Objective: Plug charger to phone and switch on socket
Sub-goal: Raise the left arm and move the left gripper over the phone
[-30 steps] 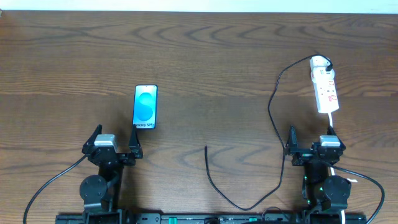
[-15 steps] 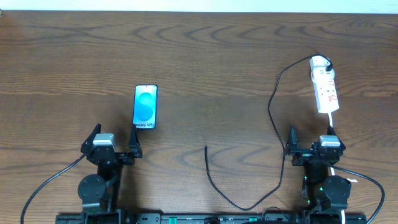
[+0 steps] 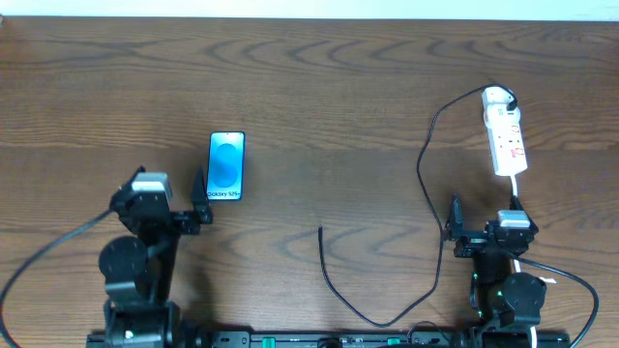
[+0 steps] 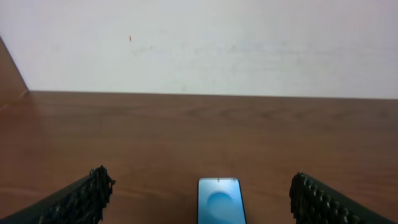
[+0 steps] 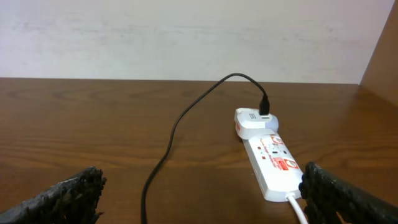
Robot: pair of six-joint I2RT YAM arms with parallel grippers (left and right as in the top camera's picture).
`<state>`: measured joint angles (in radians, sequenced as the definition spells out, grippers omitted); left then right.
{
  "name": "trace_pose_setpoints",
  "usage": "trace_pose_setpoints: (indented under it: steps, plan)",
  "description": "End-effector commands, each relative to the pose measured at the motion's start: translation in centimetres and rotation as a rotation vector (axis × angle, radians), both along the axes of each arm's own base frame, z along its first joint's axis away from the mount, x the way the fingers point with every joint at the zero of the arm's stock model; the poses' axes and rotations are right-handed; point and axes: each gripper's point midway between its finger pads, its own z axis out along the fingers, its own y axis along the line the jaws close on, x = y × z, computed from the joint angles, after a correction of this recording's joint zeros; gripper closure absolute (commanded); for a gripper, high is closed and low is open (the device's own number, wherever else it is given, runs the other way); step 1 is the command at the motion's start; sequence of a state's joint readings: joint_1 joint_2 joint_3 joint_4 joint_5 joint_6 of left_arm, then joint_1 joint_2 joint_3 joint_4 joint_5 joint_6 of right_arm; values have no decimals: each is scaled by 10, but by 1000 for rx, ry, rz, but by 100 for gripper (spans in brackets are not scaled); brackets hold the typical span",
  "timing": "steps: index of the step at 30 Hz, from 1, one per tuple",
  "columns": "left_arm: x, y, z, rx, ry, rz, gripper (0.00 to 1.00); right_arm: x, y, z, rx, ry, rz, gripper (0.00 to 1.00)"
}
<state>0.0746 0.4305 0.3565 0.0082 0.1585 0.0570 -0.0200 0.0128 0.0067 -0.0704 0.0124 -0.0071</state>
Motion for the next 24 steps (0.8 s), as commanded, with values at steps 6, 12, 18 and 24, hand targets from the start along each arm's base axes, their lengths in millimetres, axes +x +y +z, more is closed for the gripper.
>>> trace_pose_setpoints:
  steps: [6, 12, 18, 24]
  plan:
    - [30, -1, 45, 25, 25, -21, 7, 0, 3, 0, 13, -1, 9, 1]
    - [52, 1, 51, 17, 125, -22, 7, 0, 3, 0, 13, -1, 9, 1]
    - [70, 2, 40, 5, 270, -24, 7, 0, 3, 0, 13, -1, 9, 1]
    - [86, 3, 30, -8, 415, -25, 7, 0, 3, 0, 13, -1, 9, 1]
